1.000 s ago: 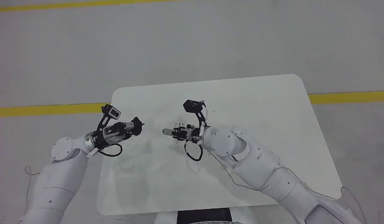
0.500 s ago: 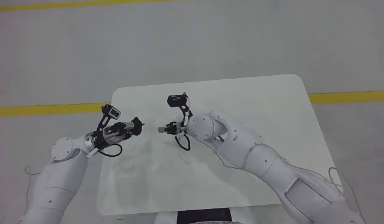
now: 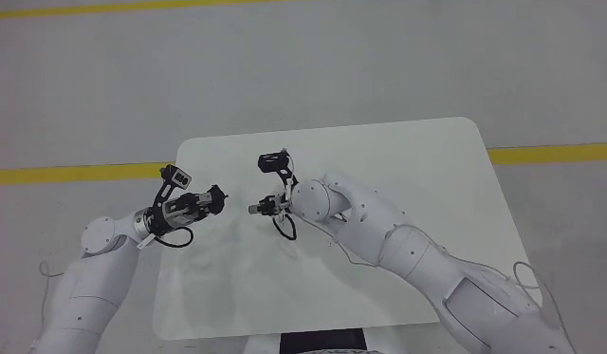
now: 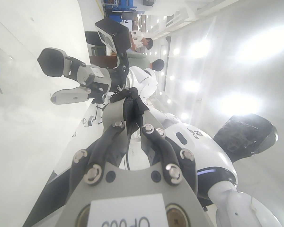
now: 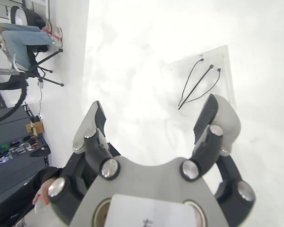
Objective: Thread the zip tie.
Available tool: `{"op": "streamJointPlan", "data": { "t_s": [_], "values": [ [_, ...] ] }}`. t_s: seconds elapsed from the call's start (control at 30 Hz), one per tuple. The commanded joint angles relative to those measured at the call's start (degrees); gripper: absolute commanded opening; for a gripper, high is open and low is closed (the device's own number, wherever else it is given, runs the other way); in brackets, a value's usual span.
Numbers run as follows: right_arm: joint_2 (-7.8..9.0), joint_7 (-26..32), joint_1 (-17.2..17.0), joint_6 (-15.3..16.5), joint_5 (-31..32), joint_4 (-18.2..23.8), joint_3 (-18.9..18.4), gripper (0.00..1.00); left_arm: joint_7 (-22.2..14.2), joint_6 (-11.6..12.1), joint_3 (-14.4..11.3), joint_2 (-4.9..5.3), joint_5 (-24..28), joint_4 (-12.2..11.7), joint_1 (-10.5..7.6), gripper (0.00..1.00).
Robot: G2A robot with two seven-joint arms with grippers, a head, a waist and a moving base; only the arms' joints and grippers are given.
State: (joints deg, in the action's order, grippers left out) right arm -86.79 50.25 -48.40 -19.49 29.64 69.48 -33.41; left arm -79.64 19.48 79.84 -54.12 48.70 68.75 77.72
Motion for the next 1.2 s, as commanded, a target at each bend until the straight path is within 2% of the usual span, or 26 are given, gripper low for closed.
{"op": "streamJointPlan", "data": {
  "t_s": [0.0,0.2,0.43,0.57,0.9,1.17],
  "values": [
    [-0.90,0.53,0.85,0.01,0.19,-2.38,0.15,1.00,0.00,0.00,0.00,0.00,0.00,0.00,0.00,0.00],
    [-4.82,-0.51,2.42,0.01,-0.75,-10.75,-0.29,1.00,0.00,0.00,0.00,0.00,0.00,0.00,0.00,0.00],
    [-4.82,-0.51,2.42,0.01,-0.75,-10.75,-0.29,1.00,0.00,0.00,0.00,0.00,0.00,0.00,0.00,0.00],
    [-4.91,-1.57,1.73,0.01,1.51,-11.25,-0.03,1.00,0.00,0.00,0.00,0.00,0.00,0.00,0.00,0.00],
    [-6.84,0.66,2.06,0.01,7.18,-13.50,-1.35,1.00,0.00,0.00,0.00,0.00,0.00,0.00,0.00,0.00],
    [-8.46,3.77,1.75,0.01,12.24,-16.06,-4.83,1.00,0.00,0.00,0.00,0.00,0.00,0.00,0.00,0.00]
  ]
}}
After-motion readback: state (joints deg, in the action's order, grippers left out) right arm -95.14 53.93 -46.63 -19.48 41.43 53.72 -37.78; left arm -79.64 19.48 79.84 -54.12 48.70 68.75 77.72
